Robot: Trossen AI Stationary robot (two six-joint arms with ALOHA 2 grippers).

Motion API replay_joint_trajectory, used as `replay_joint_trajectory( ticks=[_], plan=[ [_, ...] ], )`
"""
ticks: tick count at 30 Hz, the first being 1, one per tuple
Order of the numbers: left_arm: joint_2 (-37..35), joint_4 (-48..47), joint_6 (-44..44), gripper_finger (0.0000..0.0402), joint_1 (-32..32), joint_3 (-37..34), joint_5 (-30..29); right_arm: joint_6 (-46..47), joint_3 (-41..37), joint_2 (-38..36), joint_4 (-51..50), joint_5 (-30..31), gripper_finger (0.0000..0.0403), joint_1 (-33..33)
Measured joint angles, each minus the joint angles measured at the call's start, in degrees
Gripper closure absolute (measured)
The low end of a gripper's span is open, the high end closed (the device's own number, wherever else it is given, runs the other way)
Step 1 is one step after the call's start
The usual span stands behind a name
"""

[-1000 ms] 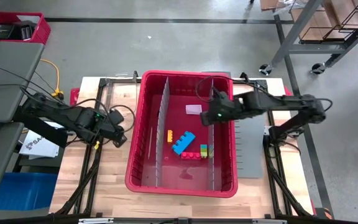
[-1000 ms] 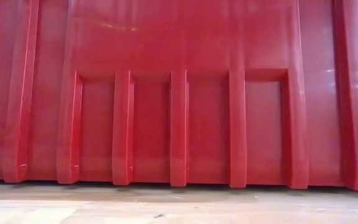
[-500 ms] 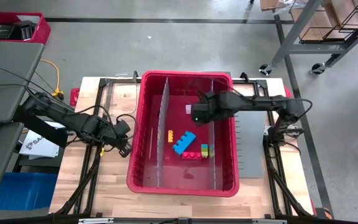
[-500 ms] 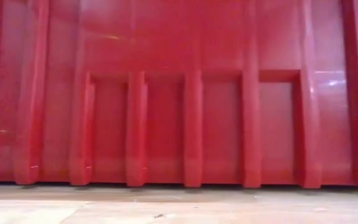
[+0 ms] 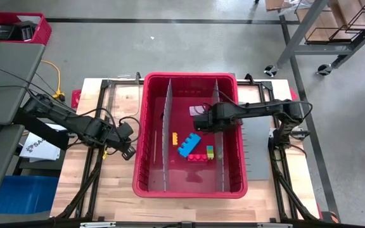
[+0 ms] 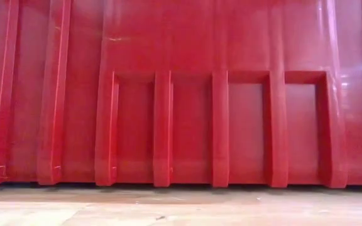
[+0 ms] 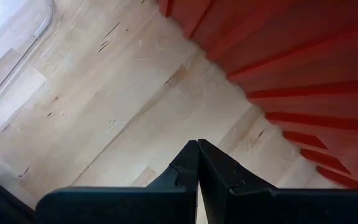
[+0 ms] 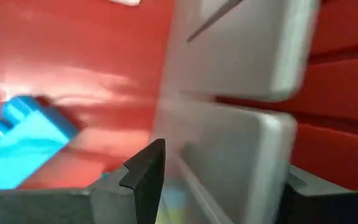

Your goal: Sort Items/Unsort Items

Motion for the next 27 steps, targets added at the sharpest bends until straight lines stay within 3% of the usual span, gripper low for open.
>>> replay_joint_trajectory(
  ticks=[5,11,14,17,22,27],
  plan=[
    [0.00,0.22,0.11,0.0402,0.00,0.00,-0.02,-2.01,-3.50,-0.66,6.62,-3.87,0.0217,0.01],
    [-0.02,1.25,0.13,0.0402,0.00,0.02,-0.69,-4.22,-3.25,-0.54,6.85,-5.14,0.0224,0.02],
    [-0.04,1.20,0.13,0.0402,0.00,0.02,-0.89,-6.39,-2.93,-0.46,7.09,-4.91,0.0278,0.42],
    [-0.04,1.16,0.13,0.0402,0.00,0.02,-0.88,-7.51,-2.57,-0.79,7.16,-4.28,0.0375,1.48],
    [-0.07,1.12,0.14,0.0402,0.00,0.04,-2.17,-7.04,5.09,-0.03,2.75,-0.95,0.0398,3.46],
    [-0.09,1.12,0.15,0.0401,0.04,0.09,-3.45,-8.31,19.06,-0.92,-4.57,3.38,0.0401,4.37]
  ],
)
